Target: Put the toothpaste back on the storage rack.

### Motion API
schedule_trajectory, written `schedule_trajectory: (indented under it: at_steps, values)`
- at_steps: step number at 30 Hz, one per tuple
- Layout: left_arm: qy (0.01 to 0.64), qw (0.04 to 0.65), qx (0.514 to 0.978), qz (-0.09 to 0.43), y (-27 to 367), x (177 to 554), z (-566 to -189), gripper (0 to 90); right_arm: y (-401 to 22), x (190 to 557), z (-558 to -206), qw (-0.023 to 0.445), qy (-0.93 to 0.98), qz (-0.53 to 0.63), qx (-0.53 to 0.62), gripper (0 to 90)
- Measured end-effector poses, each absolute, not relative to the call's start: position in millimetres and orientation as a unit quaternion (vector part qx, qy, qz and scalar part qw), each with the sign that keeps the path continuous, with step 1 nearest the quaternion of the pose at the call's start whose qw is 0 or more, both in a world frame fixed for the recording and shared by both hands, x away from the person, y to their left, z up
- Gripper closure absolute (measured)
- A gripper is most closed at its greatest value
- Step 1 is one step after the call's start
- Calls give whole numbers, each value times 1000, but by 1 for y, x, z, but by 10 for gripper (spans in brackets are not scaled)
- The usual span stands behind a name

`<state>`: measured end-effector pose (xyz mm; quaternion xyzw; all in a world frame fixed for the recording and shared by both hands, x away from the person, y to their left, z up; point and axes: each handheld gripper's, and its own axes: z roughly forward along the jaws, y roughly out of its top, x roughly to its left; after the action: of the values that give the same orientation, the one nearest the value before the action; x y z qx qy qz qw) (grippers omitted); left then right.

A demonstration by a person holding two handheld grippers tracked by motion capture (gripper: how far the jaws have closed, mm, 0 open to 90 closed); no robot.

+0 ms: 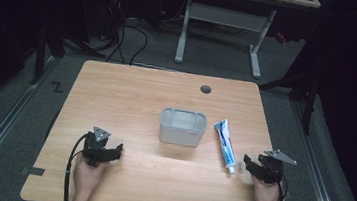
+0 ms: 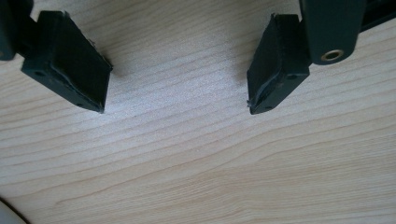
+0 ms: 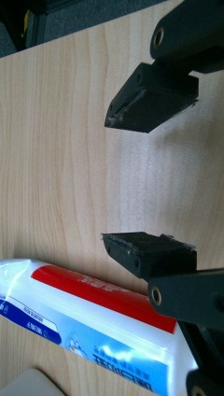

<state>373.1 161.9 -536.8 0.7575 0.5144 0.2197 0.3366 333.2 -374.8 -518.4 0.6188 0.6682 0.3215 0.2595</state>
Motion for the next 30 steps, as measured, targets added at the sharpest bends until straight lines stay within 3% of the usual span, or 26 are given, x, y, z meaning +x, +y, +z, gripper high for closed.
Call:
schedule_trajectory:
  at_steps: [13, 30]
  values:
    - [514, 337, 757, 220, 162, 373, -537, 218, -376, 310, -521, 246, 668, 343, 613, 474]
    - [515, 337, 757, 220, 162, 373, -537, 218, -359, 304, -509, 254, 691, 350, 579, 495]
